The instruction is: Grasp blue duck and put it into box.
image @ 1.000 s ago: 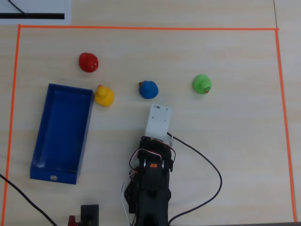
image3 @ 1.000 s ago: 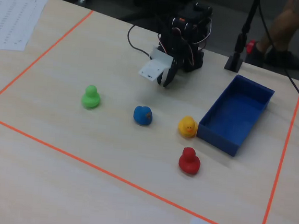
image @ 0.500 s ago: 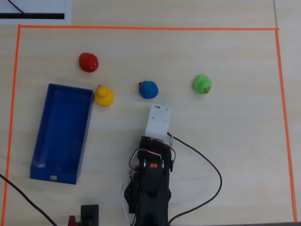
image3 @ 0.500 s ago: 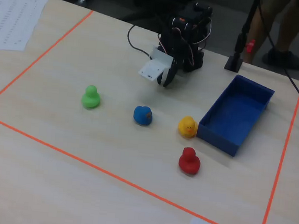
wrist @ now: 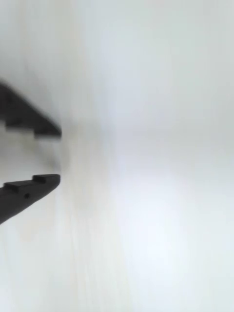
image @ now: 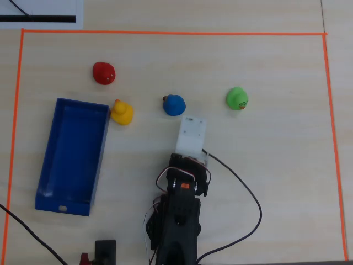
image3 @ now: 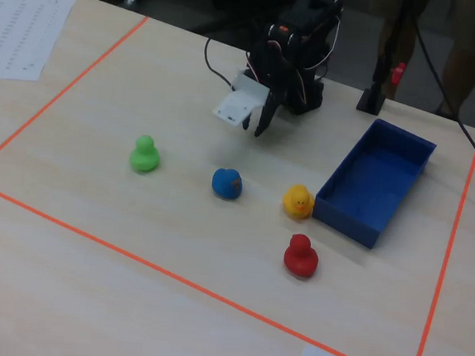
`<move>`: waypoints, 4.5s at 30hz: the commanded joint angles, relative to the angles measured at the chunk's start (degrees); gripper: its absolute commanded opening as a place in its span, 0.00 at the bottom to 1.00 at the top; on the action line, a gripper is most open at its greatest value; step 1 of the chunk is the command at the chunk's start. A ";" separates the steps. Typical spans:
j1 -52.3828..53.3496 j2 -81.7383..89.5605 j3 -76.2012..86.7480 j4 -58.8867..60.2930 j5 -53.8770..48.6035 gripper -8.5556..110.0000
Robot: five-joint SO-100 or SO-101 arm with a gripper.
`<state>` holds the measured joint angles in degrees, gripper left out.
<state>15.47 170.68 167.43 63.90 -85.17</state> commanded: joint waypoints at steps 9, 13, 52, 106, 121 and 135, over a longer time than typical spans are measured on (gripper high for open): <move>-3.96 -42.89 -39.55 -18.54 10.99 0.33; -3.52 -50.98 -37.53 -27.25 11.07 0.34; -8.88 -61.44 -28.39 -44.74 18.98 0.32; -67.15 -84.20 -92.81 23.38 46.85 0.35; -25.66 -45.09 -56.25 -3.52 34.63 0.07; -8.26 3.69 7.56 -27.60 18.11 0.07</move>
<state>7.38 164.62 166.11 33.22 -66.09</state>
